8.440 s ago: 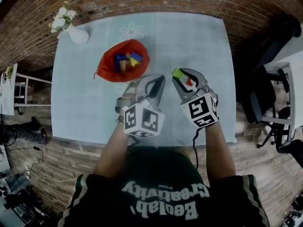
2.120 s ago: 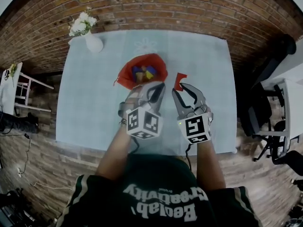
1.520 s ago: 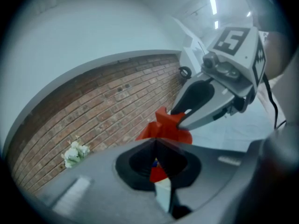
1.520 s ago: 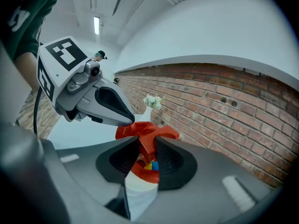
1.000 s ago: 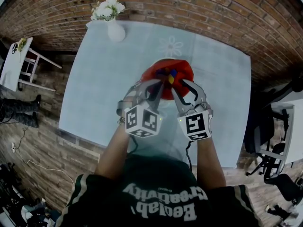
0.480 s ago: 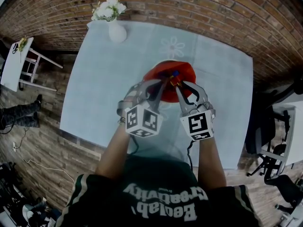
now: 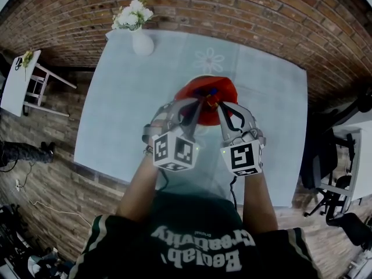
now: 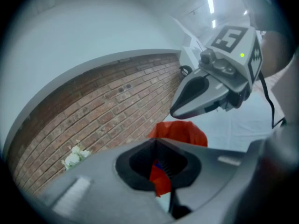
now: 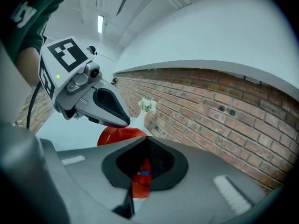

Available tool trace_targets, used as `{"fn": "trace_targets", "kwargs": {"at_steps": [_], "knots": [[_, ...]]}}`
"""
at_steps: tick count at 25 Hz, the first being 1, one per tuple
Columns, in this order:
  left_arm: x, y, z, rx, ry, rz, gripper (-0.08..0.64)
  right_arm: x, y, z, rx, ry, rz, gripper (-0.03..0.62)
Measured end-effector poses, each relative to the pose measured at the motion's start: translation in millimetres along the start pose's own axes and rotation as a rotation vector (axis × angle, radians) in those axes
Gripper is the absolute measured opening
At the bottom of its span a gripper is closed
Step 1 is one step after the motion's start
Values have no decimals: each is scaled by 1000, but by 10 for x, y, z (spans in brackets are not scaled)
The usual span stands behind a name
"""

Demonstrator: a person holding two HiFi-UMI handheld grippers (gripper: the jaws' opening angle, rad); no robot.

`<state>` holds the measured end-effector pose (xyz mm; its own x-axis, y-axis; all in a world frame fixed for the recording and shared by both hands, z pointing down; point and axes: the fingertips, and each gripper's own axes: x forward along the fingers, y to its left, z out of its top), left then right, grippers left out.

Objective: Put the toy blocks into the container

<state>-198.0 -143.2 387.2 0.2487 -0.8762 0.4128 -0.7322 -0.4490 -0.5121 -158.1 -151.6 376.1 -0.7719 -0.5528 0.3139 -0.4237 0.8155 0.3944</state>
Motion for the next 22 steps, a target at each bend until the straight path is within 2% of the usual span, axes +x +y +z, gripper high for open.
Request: {"fn": "trace_targets", "kwargs": {"at_steps": [10,17,22], "knots": [[-357,2,393,56,-76,24,5,-430,14,472,-29,-94,-63,6],[-654,9,671,87,-152,30,5,-701,50,688,-66,-111,-98,6],[-767,-129,769,109,-184,1,5,-876,45,717,-86,-109,-141,6]]}}
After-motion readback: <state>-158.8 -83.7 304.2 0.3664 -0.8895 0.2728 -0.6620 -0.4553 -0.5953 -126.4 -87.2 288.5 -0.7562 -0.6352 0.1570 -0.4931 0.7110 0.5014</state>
